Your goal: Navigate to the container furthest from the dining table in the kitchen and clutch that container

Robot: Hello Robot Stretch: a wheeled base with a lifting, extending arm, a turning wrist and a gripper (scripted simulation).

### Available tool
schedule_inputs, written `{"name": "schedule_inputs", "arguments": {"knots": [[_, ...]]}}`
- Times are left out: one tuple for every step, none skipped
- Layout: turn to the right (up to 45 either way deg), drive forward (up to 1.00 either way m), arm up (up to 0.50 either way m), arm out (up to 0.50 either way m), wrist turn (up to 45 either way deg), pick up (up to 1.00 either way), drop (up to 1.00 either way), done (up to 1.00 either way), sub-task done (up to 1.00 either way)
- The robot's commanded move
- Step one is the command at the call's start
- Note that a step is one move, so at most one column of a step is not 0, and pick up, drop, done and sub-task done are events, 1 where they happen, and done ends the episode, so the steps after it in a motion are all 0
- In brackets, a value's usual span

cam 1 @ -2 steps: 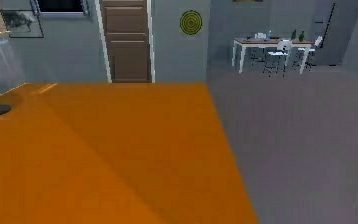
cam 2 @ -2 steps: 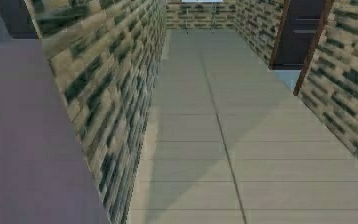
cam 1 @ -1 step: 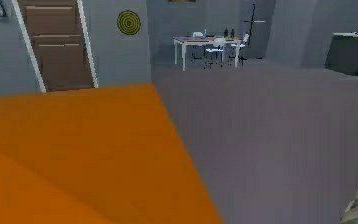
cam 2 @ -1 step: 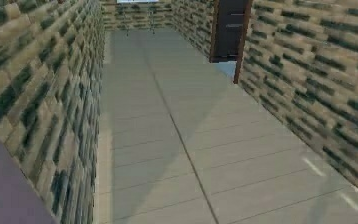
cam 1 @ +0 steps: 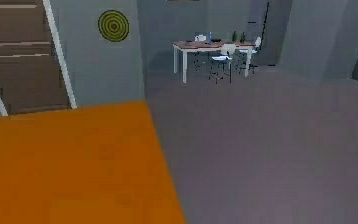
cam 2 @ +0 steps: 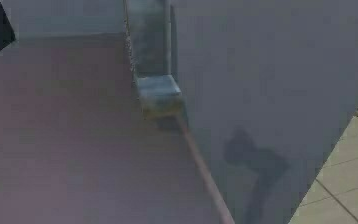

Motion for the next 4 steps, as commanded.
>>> {"name": "schedule_inputs", "arguments": {"knots": [[0.0,1.0,0.0,0.0,0.0,0.0,0.0,0.0,0.0],[0.0,1.0,0.0,0.0,0.0,0.0,0.0,0.0,0.0],[0.0,1.0,0.0,0.0,0.0,0.0,0.0,0.0,0.0],[-3.0,0.0,0.0,0.0,0.0,0.0,0.0,0.0,0.0]]}}
